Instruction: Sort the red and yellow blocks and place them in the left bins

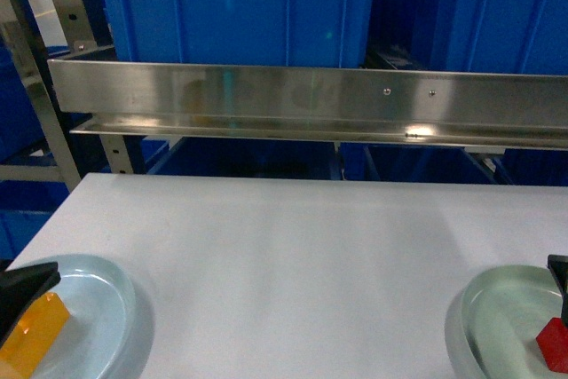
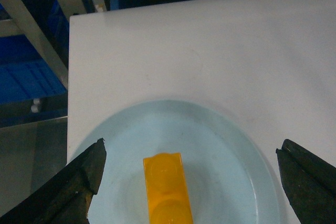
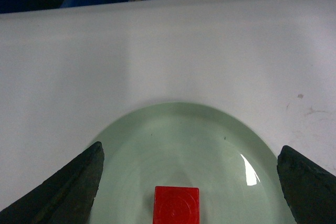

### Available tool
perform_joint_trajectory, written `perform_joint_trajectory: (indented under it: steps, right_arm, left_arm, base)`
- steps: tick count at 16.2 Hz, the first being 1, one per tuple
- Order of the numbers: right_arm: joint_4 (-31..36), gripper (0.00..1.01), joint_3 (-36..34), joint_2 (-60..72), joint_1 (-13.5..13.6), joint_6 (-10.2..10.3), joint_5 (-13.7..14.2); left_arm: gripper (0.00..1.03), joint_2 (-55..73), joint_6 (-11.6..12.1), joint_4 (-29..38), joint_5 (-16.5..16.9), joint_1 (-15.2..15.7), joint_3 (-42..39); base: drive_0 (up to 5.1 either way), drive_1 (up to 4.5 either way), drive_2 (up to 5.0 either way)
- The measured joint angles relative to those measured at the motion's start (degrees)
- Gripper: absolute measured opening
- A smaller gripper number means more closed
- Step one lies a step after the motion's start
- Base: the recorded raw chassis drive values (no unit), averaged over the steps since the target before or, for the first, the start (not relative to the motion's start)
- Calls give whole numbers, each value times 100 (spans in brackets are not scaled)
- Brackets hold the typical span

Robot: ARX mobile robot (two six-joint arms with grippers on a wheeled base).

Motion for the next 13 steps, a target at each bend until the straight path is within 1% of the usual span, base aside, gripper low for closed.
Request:
perform_joint_trajectory:
  steps: [1, 2, 4, 5, 7, 8, 10, 11, 13]
  right_arm:
    - [136, 98, -31, 166, 2, -2, -13]
    - [271, 98, -98, 262, 9, 0, -22]
    - [525, 98, -181, 363, 90, -4, 50]
    - [662, 98, -271, 417, 140, -22, 114]
    - [745, 98, -358, 444, 166, -20, 136]
    - [809, 98, -389, 435, 208, -20, 146]
    - [1141, 98, -463, 426, 262, -57, 295]
    - [1281, 98, -481, 345, 278, -79, 387]
    - [1268, 98, -483, 319, 278, -90, 417]
  left_arm:
    - [98, 149, 33, 249, -22, 15, -72]
    - [98, 238, 157, 490, -33, 52, -151]
    - [98, 238, 304, 570, -7, 85, -162]
    - [98, 188, 339, 577, 33, 116, -192]
    - [98, 168, 343, 1001, 77, 114, -321]
    - [98, 129, 334, 1032, 81, 90, -358]
    - [98, 127, 229, 1416, 28, -7, -426]
    - [98, 116, 179, 1412, 28, -15, -428]
    - [98, 116, 131, 1410, 7, -9, -428]
  base:
    - [0, 0, 0]
    - [0, 0, 0]
    - [0, 0, 0]
    - [0, 0, 0]
    - [0, 0, 0]
    - [0, 0, 0]
    - [0, 0, 0]
    - [0, 0, 0]
    - [0, 0, 0]
